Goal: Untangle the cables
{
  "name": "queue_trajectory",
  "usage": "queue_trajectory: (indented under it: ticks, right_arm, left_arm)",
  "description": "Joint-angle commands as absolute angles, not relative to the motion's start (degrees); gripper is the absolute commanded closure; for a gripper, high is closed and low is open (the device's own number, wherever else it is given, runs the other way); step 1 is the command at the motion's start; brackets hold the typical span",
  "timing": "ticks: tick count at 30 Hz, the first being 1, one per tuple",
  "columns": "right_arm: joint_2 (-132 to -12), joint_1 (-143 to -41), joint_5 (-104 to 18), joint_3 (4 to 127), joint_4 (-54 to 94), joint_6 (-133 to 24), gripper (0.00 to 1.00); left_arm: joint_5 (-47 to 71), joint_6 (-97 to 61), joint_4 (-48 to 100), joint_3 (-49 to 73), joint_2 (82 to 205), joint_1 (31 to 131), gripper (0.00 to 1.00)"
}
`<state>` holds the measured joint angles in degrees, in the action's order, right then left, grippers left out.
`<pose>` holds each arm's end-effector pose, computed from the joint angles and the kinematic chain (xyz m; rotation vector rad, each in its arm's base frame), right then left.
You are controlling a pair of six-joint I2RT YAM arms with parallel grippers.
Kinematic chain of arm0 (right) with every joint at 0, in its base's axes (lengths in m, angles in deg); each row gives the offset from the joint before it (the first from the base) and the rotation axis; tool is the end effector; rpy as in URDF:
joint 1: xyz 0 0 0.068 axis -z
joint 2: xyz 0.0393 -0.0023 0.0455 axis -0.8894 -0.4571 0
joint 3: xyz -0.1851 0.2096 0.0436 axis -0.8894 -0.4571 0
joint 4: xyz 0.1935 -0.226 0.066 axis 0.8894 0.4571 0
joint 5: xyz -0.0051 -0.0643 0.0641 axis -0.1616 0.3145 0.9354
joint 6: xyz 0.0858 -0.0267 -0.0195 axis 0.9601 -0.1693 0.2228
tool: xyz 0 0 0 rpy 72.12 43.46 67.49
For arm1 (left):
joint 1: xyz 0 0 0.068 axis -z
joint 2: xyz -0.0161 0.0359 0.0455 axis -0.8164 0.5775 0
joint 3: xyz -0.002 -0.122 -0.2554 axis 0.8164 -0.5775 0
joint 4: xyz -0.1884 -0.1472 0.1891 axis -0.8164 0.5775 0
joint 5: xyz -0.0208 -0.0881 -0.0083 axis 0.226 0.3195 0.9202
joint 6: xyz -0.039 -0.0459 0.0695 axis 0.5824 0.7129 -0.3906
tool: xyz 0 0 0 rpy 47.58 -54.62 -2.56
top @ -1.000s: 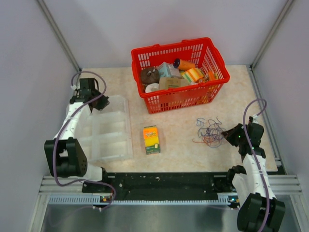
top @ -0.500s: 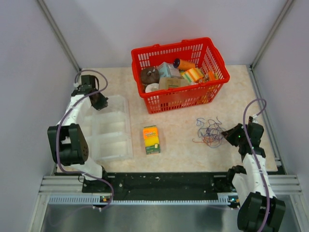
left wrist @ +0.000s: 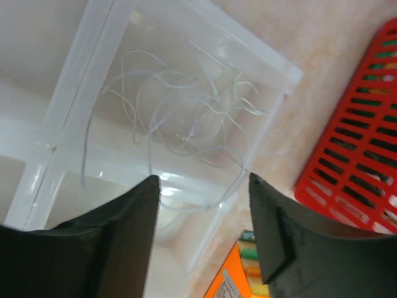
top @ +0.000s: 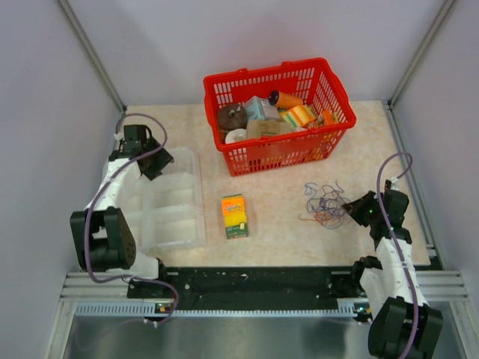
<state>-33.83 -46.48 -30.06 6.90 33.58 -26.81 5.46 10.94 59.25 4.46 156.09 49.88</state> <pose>0.2225 -0.0345 0.1317 0.7995 2.1315 0.5821 0.3909 0.0306 0.2037 -0.9584 2.3476 -0.2885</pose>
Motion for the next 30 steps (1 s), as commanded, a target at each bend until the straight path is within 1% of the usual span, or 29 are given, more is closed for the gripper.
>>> queue_trajectory:
  ticks: [1, 2, 5, 7, 10, 14, 15, 18, 21, 23, 27, 30]
  right_arm:
    - [-33.4, -46.0, -29.5, 6.0, 30.6, -26.8, 0.98]
    - [-33.5, -46.1, -29.5, 6.1, 30.7, -26.8, 0.98]
    - [-33.5, -46.1, -29.4, 6.1, 30.6, -26.8, 0.98]
    - [-33.6, -46.0, -29.4, 6.0, 30.5, -26.8, 0.98]
    - [-33.4, -46.1, -29.2, 6.1, 30.5, -26.8, 0.98]
    - [-33.5, -46.0, -29.1, 6.0, 30.6, -26.7, 0.98]
    - [-33.4, -46.0, -29.1, 5.9, 30.5, -26.7, 0.98]
    - [-33.4, -46.0, -28.8, 5.8, 30.5, -26.7, 0.98]
    - [-33.0, -46.0, -28.6, 5.9, 30.5, -26.6, 0.98]
    - [-32.9, -46.0, -28.7, 5.7, 30.5, -26.6, 0.98]
    - [-33.1, -46.1, -28.9, 5.8, 30.4, -26.6, 0.98]
    - [-33.2, -46.0, -29.0, 5.8, 30.4, -26.6, 0.98]
  left_arm:
    - [6.8, 9.5, 58.8, 3.8, 147.4, 49.7, 0.32]
    - [8.0, 9.4, 59.4, 3.2, 146.9, 49.8, 0.28]
    - [11.1, 9.6, 60.6, 0.3, 144.8, 50.8, 0.24]
    - [14.8, 11.0, 59.8, -3.2, 142.8, 50.9, 0.23]
    - [19.5, 14.4, 54.6, -9.7, 138.4, 50.8, 0.24]
    - [21.7, 19.8, 48.4, -16.4, 133.5, 50.6, 0.26]
    - [21.8, 21.0, 46.0, -18.4, 132.6, 50.5, 0.25]
    - [22.2, 24.9, 40.2, -23.5, 130.9, 49.0, 0.16]
    - [26.1, 28.3, 35.7, -26.8, 131.2, 45.8, 0.12]
    - [26.5, 28.9, 33.2, -27.9, 131.9, 43.6, 0.09]
    - [24.4, 27.7, 33.4, -26.6, 134.7, 40.8, 0.09]
    - [23.7, 26.2, 32.6, -25.0, 137.0, 40.7, 0.14]
